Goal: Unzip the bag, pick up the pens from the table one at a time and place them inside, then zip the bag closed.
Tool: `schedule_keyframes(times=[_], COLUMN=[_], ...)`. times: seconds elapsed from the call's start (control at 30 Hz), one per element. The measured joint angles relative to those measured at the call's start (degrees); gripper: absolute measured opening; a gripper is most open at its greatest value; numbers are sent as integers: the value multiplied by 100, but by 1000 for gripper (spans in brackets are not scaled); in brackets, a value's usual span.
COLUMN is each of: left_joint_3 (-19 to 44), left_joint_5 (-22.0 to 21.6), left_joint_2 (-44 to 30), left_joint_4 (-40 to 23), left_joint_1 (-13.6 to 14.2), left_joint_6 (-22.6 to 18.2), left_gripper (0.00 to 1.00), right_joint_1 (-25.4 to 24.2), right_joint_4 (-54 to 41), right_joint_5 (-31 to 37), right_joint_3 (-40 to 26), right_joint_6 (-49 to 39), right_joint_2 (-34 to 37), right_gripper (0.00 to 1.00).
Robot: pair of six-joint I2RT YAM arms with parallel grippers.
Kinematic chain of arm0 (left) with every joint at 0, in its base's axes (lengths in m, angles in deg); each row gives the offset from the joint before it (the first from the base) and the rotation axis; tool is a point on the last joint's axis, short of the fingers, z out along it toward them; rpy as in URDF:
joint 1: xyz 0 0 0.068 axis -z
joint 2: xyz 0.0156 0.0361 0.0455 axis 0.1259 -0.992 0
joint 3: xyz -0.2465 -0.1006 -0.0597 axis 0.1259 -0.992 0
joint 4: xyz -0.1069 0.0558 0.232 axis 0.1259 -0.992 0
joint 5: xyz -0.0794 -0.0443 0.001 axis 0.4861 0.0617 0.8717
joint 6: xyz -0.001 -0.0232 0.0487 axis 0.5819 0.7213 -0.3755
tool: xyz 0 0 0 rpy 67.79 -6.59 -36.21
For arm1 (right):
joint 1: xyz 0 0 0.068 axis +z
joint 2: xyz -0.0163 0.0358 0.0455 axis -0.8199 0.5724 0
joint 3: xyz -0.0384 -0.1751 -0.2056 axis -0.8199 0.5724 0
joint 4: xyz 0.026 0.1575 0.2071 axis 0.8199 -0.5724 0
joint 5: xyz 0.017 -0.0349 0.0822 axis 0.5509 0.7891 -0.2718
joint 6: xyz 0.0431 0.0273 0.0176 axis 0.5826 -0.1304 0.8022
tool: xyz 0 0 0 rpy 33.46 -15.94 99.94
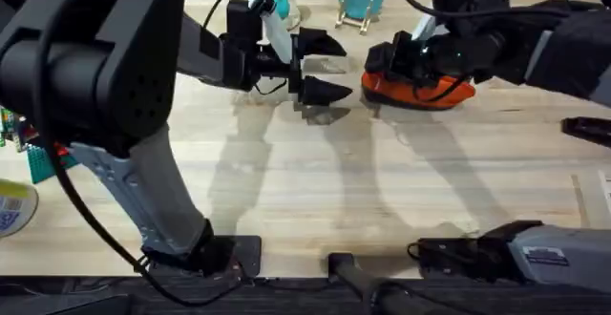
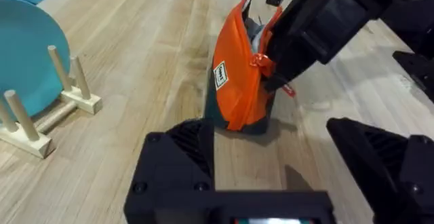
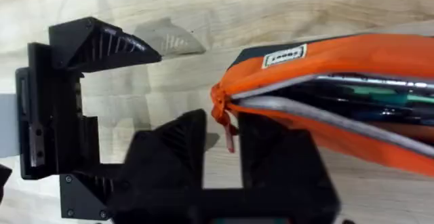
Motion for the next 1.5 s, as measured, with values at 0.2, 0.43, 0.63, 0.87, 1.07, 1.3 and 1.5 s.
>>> schedule_keyframes(times=[0.2,0.43,0.63,0.87,1.07,1.3,1.5], left_joint_3=[0,0,0,0,0,0,0], left_joint_5=[10,54,36,-263,-690,-1428,-1896], left_joint_2=[0,0,0,0,0,0,0], left_joint_4=[0,0,0,2,263,586,720], left_joint_1=[0,0,0,150,634,1211,1368], left_joint_6=[0,0,0,0,0,297,577], left_gripper=[996,996,996,995,995,995,995], right_joint_1=[0,0,0,0,11,11,11], right_joint_4=[-61,-63,-91,-159,-312,-315,-321], right_joint_5=[0,-2,-2,0,-4,-4,-4], right_joint_3=[0,0,10,37,63,63,65], right_joint_6=[40,40,42,44,44,44,44], right_joint_2=[0,0,-195,-893,-990,-992,-991], right_gripper=[34,32,32,31,31,31,31])
